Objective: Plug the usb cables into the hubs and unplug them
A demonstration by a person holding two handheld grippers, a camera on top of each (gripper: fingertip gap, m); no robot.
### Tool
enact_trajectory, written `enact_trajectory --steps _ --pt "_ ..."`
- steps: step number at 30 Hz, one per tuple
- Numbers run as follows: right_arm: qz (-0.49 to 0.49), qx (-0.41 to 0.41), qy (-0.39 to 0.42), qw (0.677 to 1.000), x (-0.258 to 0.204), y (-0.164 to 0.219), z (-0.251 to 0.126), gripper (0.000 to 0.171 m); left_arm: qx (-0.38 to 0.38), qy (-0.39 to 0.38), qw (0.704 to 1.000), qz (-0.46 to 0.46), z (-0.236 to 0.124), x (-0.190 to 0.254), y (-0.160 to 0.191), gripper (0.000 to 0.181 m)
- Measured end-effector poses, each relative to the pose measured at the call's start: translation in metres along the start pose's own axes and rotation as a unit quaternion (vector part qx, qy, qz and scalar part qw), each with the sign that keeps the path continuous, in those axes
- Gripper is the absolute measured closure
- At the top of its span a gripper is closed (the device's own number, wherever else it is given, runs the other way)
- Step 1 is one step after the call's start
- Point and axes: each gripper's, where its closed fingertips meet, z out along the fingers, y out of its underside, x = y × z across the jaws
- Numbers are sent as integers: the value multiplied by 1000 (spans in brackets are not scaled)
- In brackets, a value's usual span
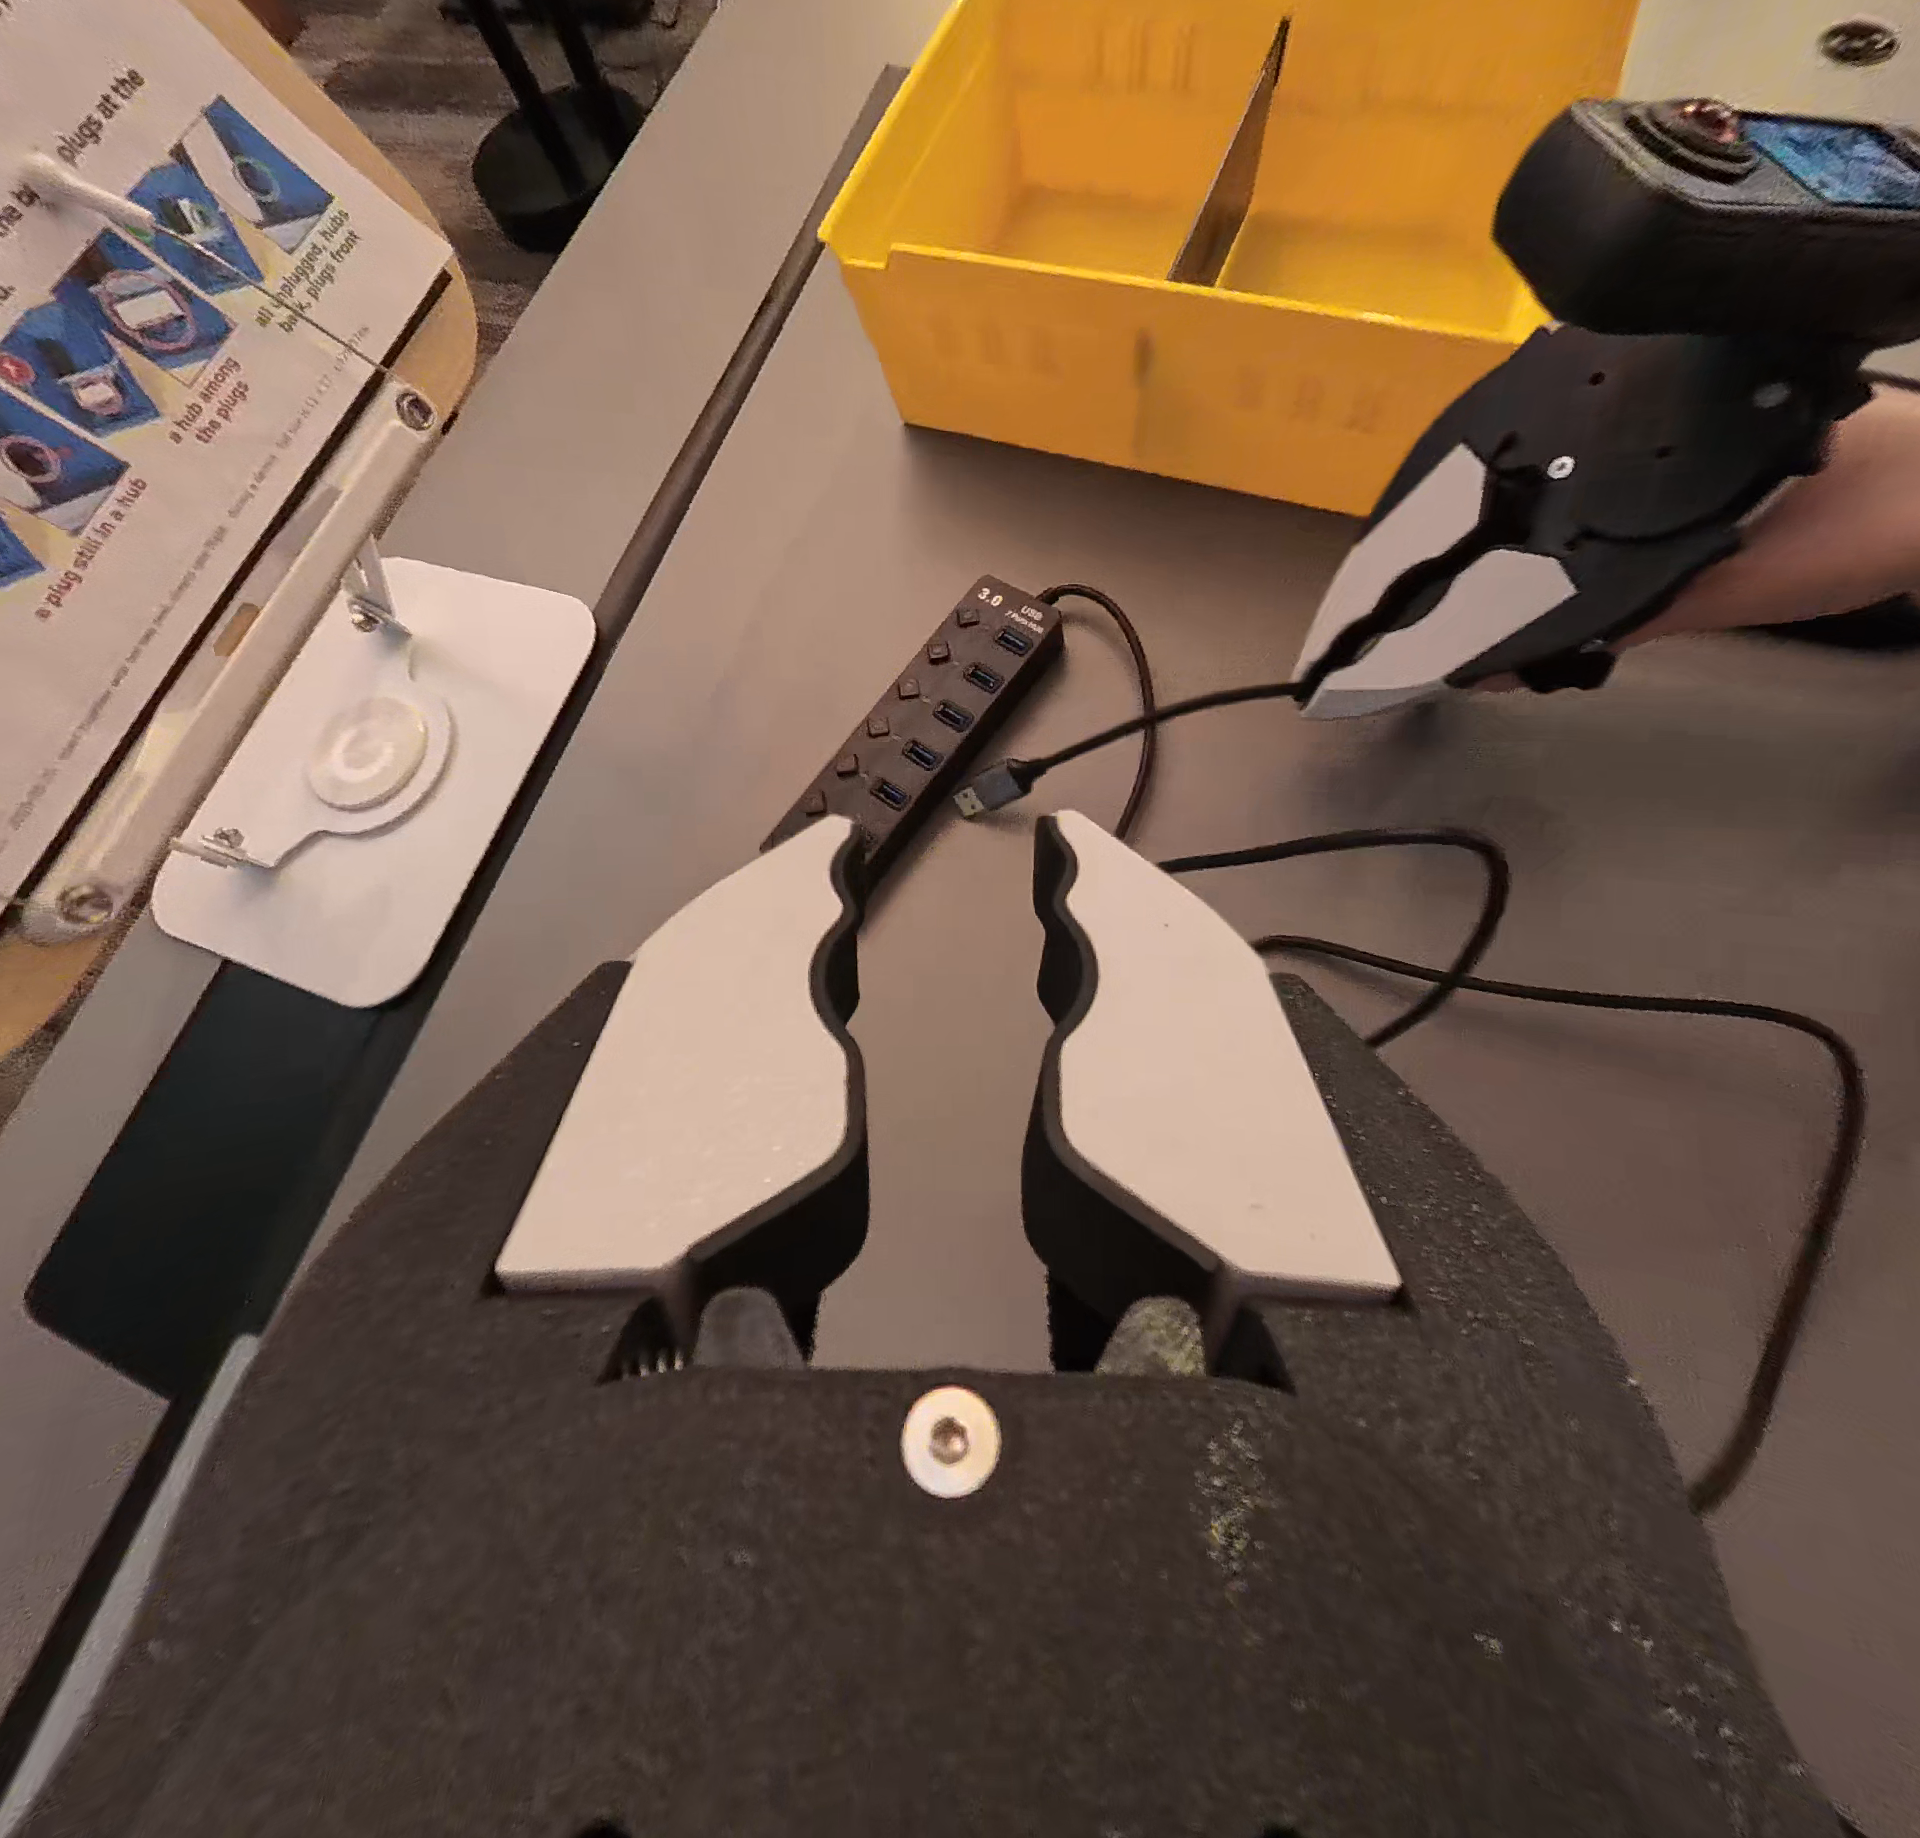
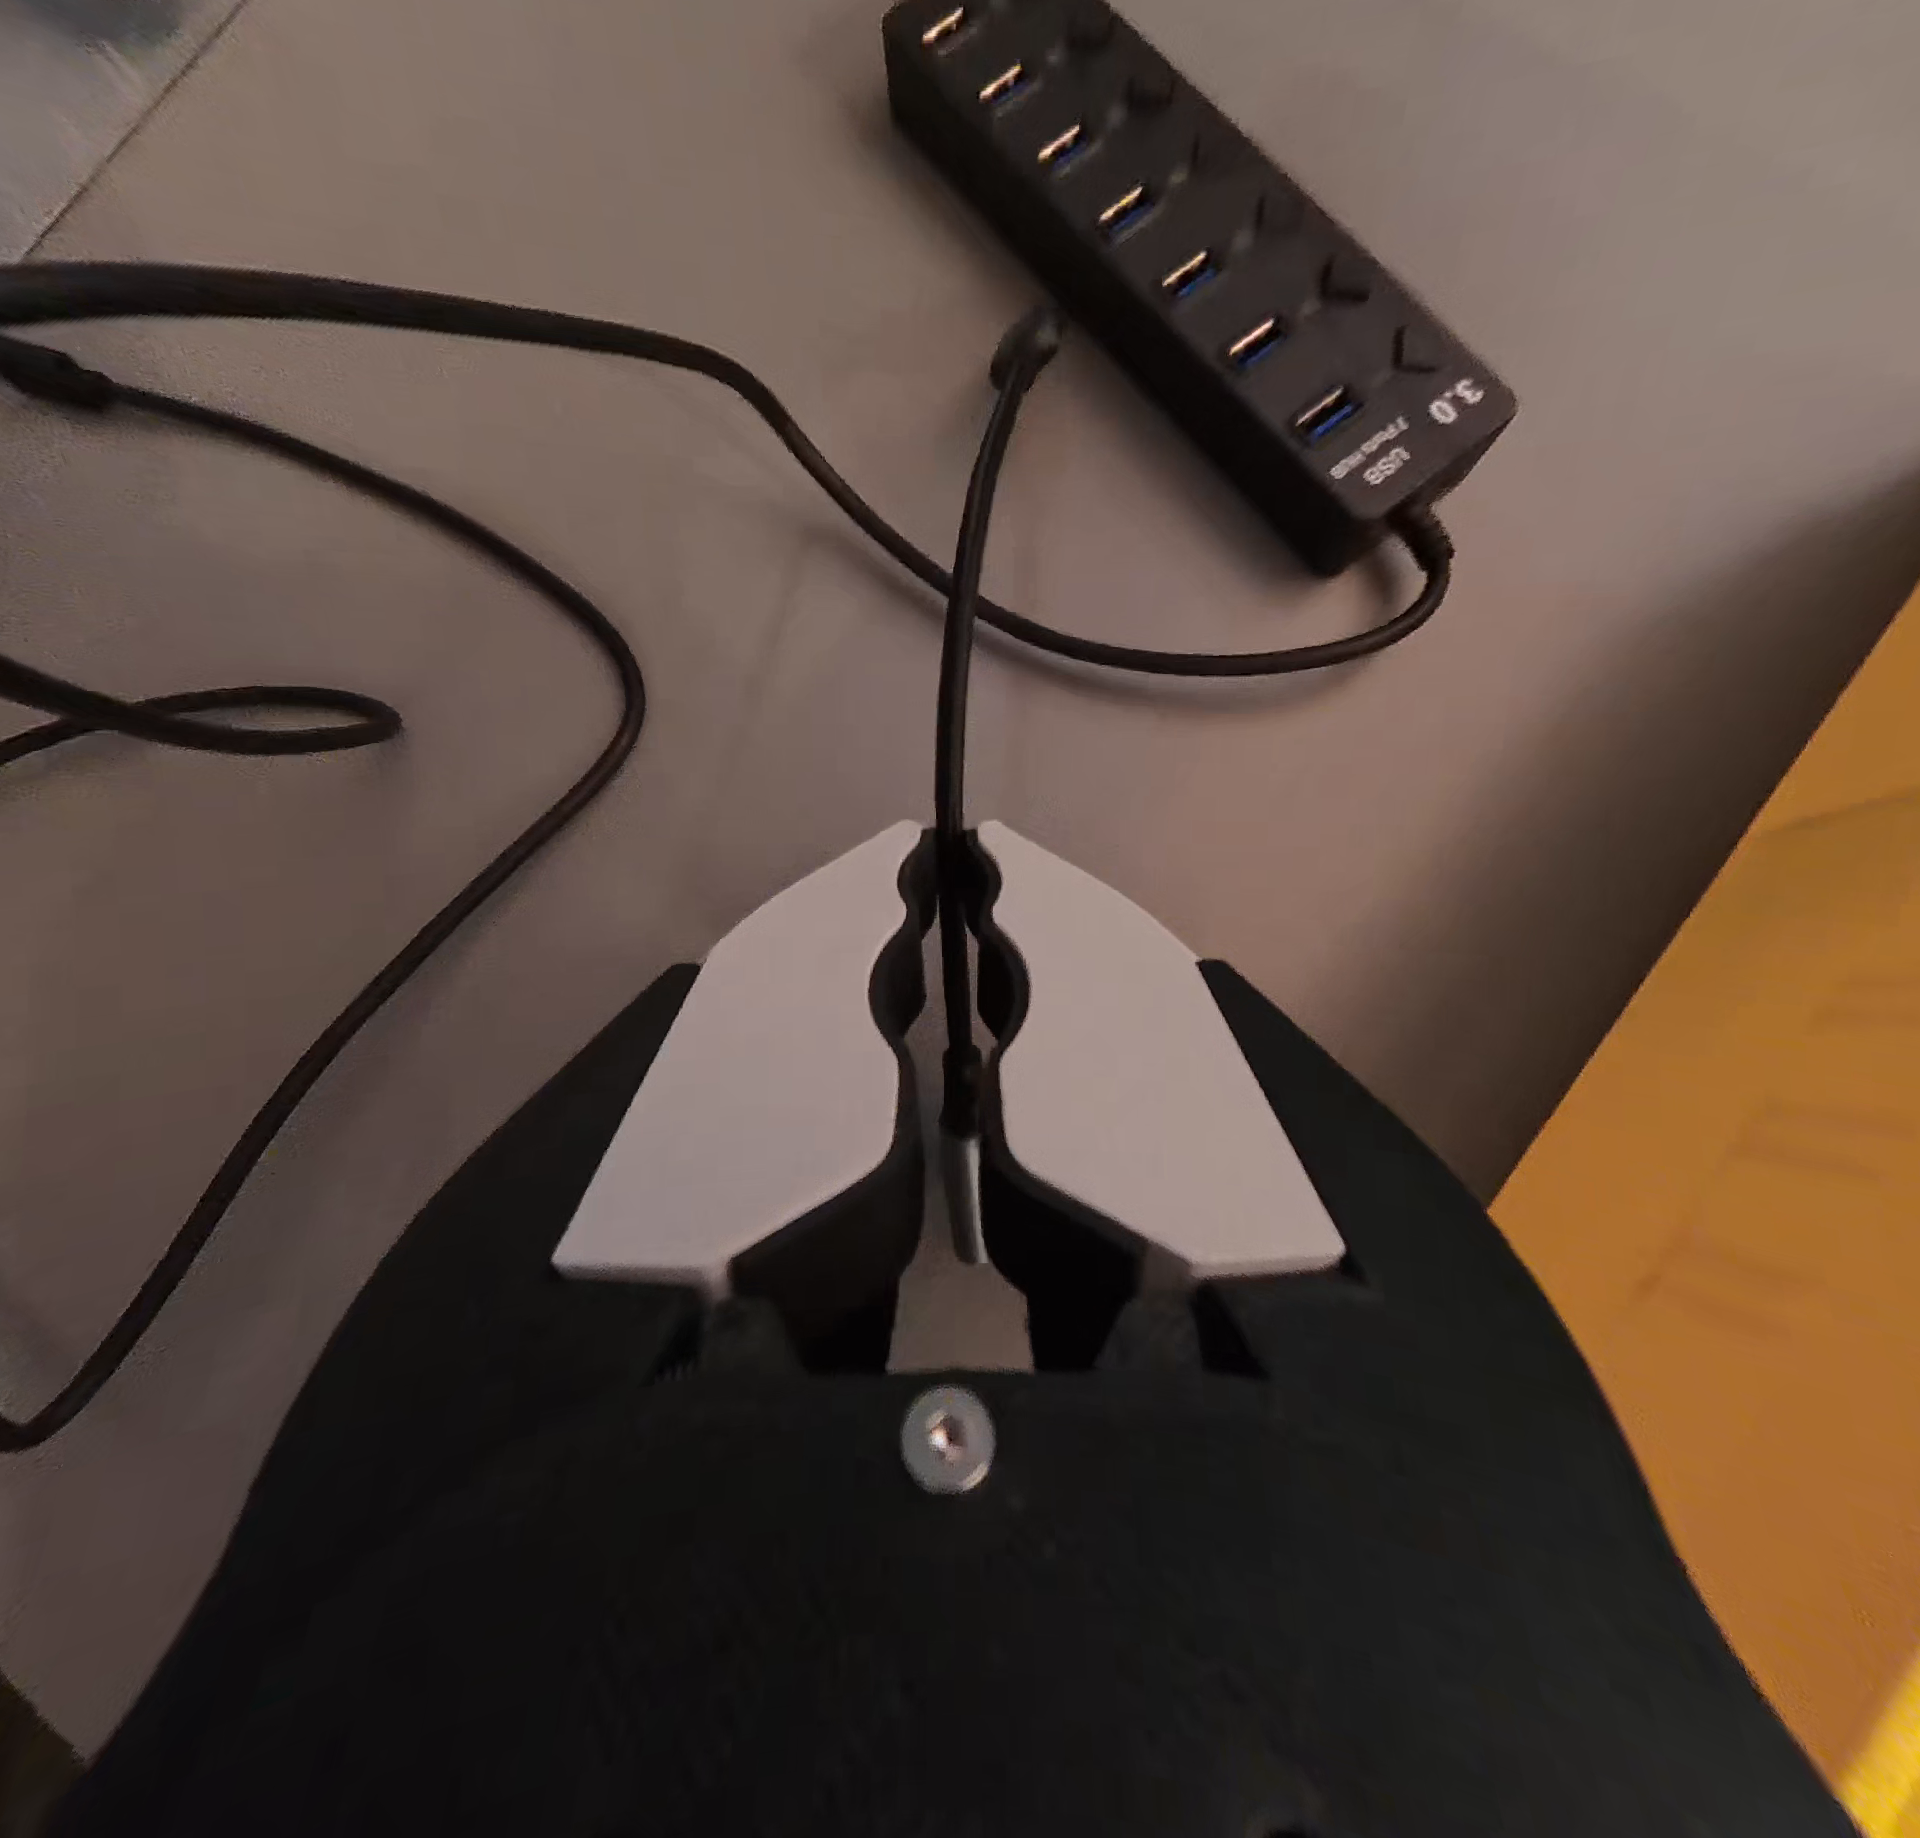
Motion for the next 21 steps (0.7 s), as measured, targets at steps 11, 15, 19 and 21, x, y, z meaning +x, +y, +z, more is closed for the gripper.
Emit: enact_trajectory --steps 11,15,19,21 --pt "40 -49 -124 990 -21 31 6 146 -121 -24 988 93 78 -33 45 141" --pt "27 17 -105 994 -15 13 -7 127 -142 5 984 108 111 -34 59 134" --pt "4 69 -118 991 -16 -3 -32 118 -172 20 974 145 141 -43 72 119" --pt "-7 103 -138 985 -22 -11 -50 117 -191 41 970 145 155 -44 80 118"
